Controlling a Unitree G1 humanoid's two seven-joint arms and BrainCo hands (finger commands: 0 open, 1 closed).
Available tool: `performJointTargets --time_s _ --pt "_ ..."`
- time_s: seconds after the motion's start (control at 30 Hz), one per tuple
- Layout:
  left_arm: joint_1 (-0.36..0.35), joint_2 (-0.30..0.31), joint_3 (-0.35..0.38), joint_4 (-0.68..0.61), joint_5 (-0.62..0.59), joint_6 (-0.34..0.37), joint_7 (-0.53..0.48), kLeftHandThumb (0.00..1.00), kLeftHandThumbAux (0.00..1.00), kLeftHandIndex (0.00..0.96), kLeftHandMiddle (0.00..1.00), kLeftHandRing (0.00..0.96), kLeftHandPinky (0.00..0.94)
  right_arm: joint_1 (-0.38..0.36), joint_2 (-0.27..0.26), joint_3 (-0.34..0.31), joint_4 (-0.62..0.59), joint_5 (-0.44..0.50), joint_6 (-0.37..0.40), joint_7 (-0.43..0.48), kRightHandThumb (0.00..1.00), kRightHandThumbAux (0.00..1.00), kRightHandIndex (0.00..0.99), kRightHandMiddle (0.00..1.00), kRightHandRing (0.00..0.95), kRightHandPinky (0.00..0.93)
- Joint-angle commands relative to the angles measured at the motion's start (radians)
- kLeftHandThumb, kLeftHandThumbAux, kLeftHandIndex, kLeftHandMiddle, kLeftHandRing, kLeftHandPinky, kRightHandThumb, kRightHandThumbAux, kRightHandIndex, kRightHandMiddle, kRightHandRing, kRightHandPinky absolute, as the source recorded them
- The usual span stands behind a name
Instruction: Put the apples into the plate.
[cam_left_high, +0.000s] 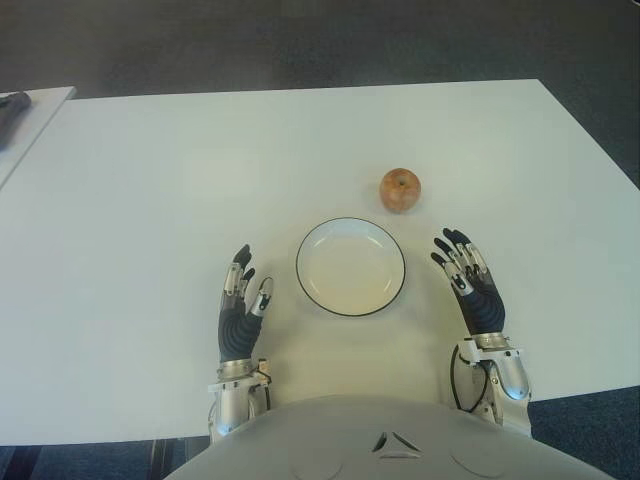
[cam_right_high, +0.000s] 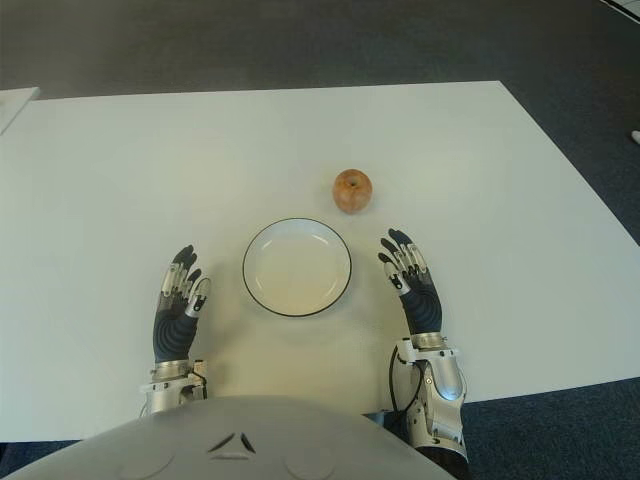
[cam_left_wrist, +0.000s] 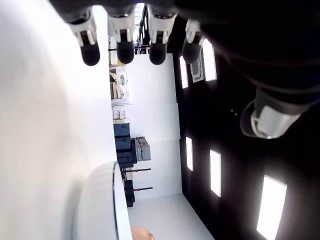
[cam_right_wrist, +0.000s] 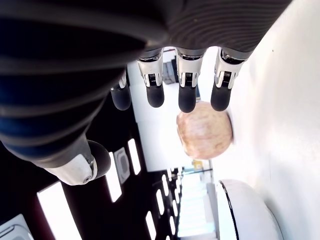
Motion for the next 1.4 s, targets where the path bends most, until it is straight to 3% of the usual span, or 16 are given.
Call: performJointTargets --time_s 0.03,0.53,1.07,1.2,1.4 --pt "0.003 0.004 0.008 0.015 -0.007 0.006 -0.005 0.03 0.46 0.088 0.043 0.023 0.037 -0.001 0.0 -0.001 -0.001 0.013 0.011 0.004 0.438 0.574 0.093 0.092 0.092 0.141" --pt "0.02 -0.009 0.008 -0.014 -0.007 0.045 -0.005 0.056 0.453 0.083 0.045 0.023 0.024 0.002 -0.001 0.001 -0.004 0.017 0.008 0.008 0.422 0.584 0.09 0.091 0.091 0.139" --pt "-0.001 0.0 0.011 0.015 0.014 -0.011 -0.006 0.026 0.458 0.088 0.044 0.021 0.025 -0.016 -0.007 -0.016 -0.014 0.002 0.002 -0.017 0.415 0.573 0.087 0.082 0.082 0.129" --pt "0.026 -0.013 0.003 -0.041 0.01 0.057 -0.008 0.027 0.461 0.086 0.044 0.021 0.025 -0.037 -0.033 -0.035 -0.137 -0.066 0.1 -0.119 0.404 0.578 0.073 0.066 0.067 0.105" --pt "0.03 -0.025 -0.008 -0.065 -0.012 0.114 -0.013 0.056 0.454 0.084 0.043 0.022 0.024 -0.174 -0.078 -0.062 -0.112 -0.209 0.068 -0.22 0.426 0.587 0.054 0.05 0.058 0.113"
